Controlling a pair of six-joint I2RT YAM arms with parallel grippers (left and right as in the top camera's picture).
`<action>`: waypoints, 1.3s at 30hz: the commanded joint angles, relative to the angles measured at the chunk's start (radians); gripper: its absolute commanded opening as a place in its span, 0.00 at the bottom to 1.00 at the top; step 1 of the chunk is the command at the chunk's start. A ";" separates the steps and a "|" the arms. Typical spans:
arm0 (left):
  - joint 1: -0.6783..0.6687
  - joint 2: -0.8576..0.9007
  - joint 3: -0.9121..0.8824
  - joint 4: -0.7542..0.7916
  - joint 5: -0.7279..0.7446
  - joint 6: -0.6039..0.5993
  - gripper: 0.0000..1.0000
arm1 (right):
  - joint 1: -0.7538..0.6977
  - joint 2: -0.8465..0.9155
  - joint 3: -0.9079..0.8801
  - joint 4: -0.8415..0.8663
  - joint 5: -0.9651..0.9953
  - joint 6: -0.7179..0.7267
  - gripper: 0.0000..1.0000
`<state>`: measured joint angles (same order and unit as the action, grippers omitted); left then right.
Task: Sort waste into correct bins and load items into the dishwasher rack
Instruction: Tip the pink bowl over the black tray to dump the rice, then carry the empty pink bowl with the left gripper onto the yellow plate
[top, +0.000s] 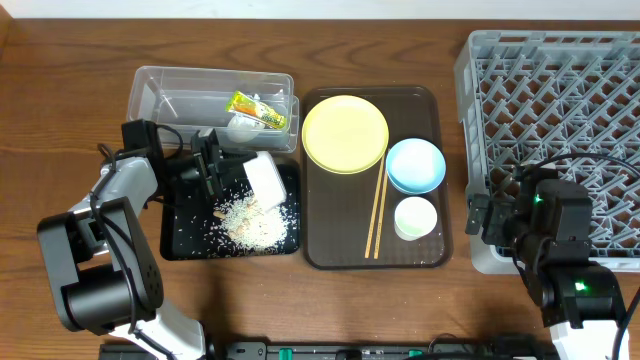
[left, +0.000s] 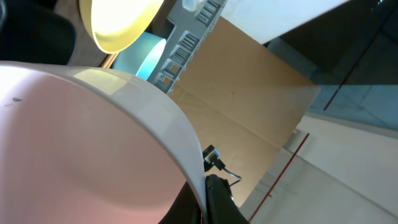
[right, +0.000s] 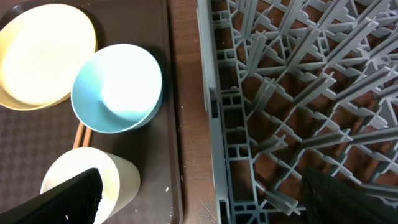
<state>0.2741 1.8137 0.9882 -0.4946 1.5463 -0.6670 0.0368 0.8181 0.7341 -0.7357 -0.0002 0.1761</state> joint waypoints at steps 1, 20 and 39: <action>0.004 0.003 -0.003 0.028 0.025 0.032 0.08 | 0.010 0.000 0.021 0.002 -0.001 0.010 0.99; -0.072 -0.077 -0.002 0.116 0.024 0.155 0.06 | 0.010 0.000 0.021 0.002 -0.001 0.010 0.99; -0.449 -0.142 0.042 0.391 -0.257 0.047 0.06 | 0.010 0.000 0.021 0.003 0.000 0.010 0.99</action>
<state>-0.1040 1.7020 0.9943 -0.1474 1.3930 -0.5533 0.0368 0.8181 0.7341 -0.7353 -0.0002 0.1761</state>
